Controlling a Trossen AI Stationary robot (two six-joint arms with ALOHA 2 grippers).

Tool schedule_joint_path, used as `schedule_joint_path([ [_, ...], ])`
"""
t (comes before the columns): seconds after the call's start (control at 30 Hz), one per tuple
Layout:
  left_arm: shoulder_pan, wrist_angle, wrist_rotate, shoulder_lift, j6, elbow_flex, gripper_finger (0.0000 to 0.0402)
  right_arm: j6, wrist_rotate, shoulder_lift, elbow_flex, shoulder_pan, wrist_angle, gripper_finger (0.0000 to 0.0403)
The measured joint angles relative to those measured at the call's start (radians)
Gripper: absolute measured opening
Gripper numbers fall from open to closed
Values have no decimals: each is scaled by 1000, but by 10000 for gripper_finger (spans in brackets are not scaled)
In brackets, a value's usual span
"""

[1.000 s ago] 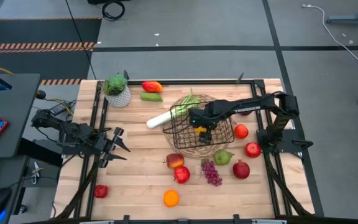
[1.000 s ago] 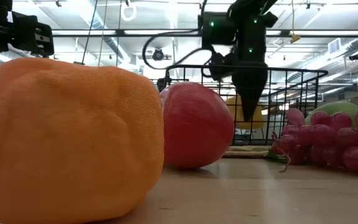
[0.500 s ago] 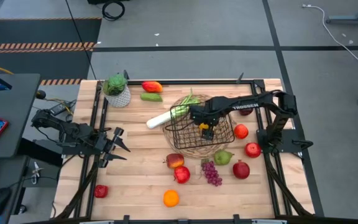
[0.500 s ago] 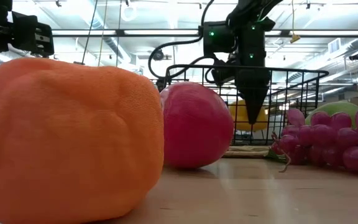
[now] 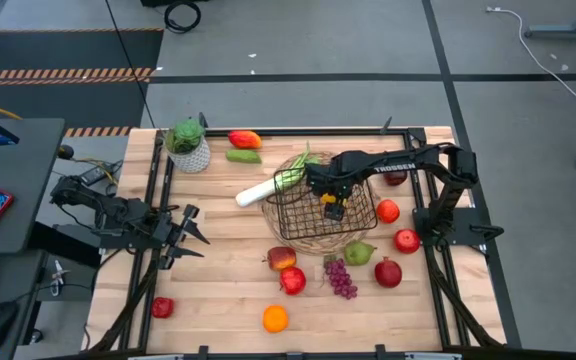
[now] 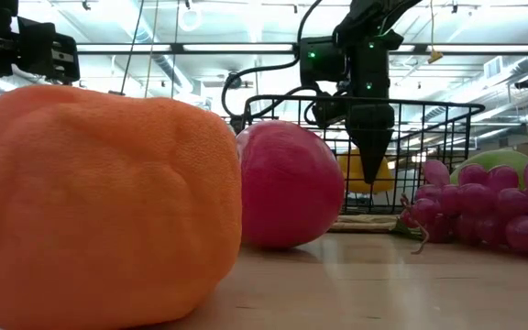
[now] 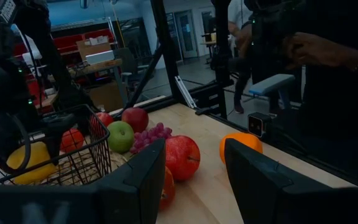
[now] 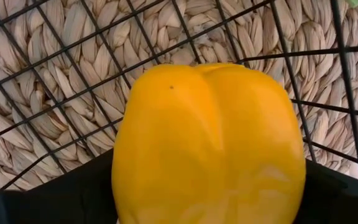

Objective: Build produce basket
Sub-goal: Put the bell pepper into the wire basket

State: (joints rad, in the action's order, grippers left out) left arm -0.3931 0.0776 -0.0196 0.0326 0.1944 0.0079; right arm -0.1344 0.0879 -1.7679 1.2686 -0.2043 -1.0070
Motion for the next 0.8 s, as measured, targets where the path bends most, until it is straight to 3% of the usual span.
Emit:
schedule_joint_path([
  [0.8, 0, 0, 0, 0, 0, 0, 172, -49, 0, 0, 0, -8, 94, 337],
])
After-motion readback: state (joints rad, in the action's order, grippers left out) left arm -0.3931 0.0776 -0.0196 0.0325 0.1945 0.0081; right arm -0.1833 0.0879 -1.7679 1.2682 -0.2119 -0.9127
